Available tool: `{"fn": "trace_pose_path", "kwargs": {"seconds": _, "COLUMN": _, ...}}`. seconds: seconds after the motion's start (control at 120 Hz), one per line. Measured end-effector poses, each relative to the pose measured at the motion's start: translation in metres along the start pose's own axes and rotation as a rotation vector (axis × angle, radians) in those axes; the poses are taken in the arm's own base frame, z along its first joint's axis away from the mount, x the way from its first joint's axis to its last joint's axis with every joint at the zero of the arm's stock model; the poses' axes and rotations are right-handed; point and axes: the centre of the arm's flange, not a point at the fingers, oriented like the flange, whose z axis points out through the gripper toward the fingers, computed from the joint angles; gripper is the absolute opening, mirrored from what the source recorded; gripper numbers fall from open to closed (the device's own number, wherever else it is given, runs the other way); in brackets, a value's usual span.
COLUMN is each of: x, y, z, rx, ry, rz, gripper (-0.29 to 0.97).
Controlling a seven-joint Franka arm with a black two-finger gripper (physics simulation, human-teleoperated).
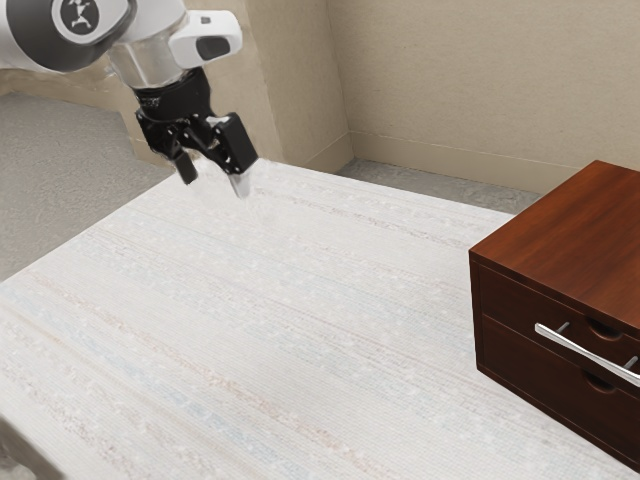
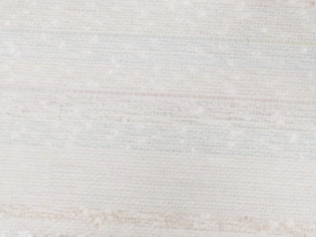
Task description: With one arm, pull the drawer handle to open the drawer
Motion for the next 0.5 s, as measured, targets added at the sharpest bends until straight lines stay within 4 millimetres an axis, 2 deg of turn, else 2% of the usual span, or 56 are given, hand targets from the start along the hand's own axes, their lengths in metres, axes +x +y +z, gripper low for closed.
{"fn": "trace_pose_path", "kwargs": {"seconds": 0.033, "x": -0.015, "y": -0.015, "z": -0.038, "rx": 0.001, "ry": 0.063, "rz": -0.022, "gripper": 0.68}}
{"fn": "trace_pose_path", "kwargs": {"seconds": 0.058, "x": -0.024, "y": -0.026, "z": -0.058, "rx": 0.004, "ry": 0.095, "rz": -0.040, "gripper": 0.68}}
{"fn": "trace_pose_path", "kwargs": {"seconds": 0.1, "x": -0.035, "y": -0.039, "z": -0.075, "rx": 0.011, "ry": 0.120, "rz": -0.065, "gripper": 0.68}}
{"fn": "trace_pose_path", "kwargs": {"seconds": 0.133, "x": -0.039, "y": -0.038, "z": -0.082, "rx": 0.013, "ry": 0.126, "rz": -0.062, "gripper": 0.68}}
{"fn": "trace_pose_path", "kwargs": {"seconds": 0.175, "x": -0.042, "y": -0.020, "z": -0.085, "rx": 0.010, "ry": 0.116, "rz": -0.020, "gripper": 0.68}}
{"fn": "trace_pose_path", "kwargs": {"seconds": 0.233, "x": -0.045, "y": 0.028, "z": -0.083, "rx": -0.002, "ry": 0.091, "rz": 0.127, "gripper": 0.68}}
{"fn": "trace_pose_path", "kwargs": {"seconds": 0.283, "x": -0.049, "y": 0.070, "z": -0.071, "rx": -0.018, "ry": 0.039, "rz": 0.281, "gripper": 0.68}}
{"fn": "trace_pose_path", "kwargs": {"seconds": 0.317, "x": -0.053, "y": 0.090, "z": -0.062, "rx": -0.032, "ry": 0.001, "rz": 0.368, "gripper": 0.68}}
{"fn": "trace_pose_path", "kwargs": {"seconds": 0.375, "x": -0.059, "y": 0.108, "z": -0.051, "rx": -0.049, "ry": -0.059, "rz": 0.492, "gripper": 0.68}}
{"fn": "trace_pose_path", "kwargs": {"seconds": 0.442, "x": -0.067, "y": 0.116, "z": -0.046, "rx": -0.070, "ry": -0.112, "rz": 0.598, "gripper": 0.68}}
{"fn": "trace_pose_path", "kwargs": {"seconds": 0.475, "x": -0.078, "y": 0.121, "z": -0.051, "rx": -0.072, "ry": -0.118, "rz": 0.651, "gripper": 0.68}}
{"fn": "trace_pose_path", "kwargs": {"seconds": 0.5, "x": -0.097, "y": 0.127, "z": -0.054, "rx": -0.068, "ry": -0.124, "rz": 0.694, "gripper": 0.68}}
